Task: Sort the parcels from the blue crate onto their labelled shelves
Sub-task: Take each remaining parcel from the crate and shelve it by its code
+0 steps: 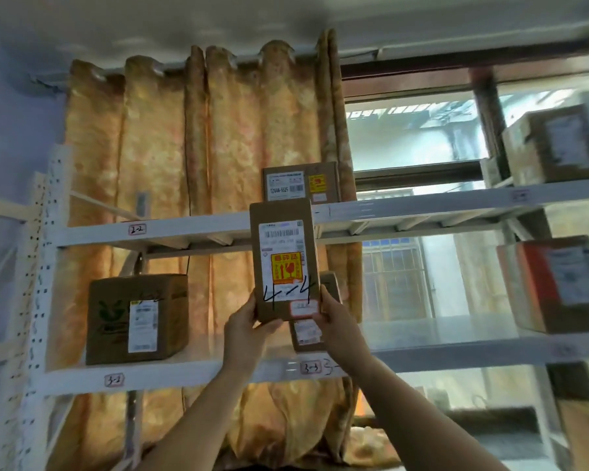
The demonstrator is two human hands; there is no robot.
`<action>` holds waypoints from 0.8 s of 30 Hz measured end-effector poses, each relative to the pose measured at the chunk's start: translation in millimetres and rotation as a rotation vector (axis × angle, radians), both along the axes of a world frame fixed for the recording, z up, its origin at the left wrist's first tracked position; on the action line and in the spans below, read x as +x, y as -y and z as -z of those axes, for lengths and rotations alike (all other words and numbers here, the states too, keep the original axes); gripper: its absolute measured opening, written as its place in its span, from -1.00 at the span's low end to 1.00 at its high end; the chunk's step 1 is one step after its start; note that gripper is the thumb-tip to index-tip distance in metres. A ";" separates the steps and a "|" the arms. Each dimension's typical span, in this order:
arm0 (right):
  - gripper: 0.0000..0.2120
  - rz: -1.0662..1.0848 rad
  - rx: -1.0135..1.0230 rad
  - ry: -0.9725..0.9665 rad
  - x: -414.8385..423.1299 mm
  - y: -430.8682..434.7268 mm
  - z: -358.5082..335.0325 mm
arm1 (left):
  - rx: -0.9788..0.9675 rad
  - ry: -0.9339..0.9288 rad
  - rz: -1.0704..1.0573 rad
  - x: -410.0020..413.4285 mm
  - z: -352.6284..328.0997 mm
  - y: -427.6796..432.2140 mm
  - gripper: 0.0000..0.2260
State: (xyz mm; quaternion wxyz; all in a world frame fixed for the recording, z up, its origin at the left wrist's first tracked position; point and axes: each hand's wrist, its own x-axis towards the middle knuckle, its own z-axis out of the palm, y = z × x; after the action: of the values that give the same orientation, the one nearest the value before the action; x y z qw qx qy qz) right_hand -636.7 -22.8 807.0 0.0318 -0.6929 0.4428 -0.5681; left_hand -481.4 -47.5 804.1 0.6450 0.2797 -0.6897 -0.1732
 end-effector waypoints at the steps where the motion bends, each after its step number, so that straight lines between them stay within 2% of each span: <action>1: -0.65 0.023 -0.010 0.005 -15.3 -4.4 1.4 | 0.008 -0.004 0.054 -13.9 1.5 1.6 -0.50; 7: -0.70 0.272 -0.025 0.103 -89.2 -29.4 12.8 | 0.091 -0.003 0.292 -97.6 18.5 5.8 -0.50; 15: -0.74 0.479 0.052 0.164 -136.8 -60.9 76.1 | 0.091 0.117 0.292 -162.9 89.0 -1.5 -0.49; 20: -0.69 0.526 0.116 0.262 -144.7 -76.9 136.9 | 0.117 0.175 0.270 -185.1 150.2 -18.1 -0.43; 24: -0.69 0.593 0.191 0.252 -158.6 -91.9 181.4 | 0.124 0.365 0.344 -198.7 200.9 -28.8 -0.38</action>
State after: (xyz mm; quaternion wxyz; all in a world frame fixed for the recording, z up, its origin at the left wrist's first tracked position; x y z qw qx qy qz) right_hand -795.3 69.1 625.6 -0.0154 -0.4521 0.6690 -0.5898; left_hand -680.1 -18.7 603.2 0.4526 0.2237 -0.8202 -0.2689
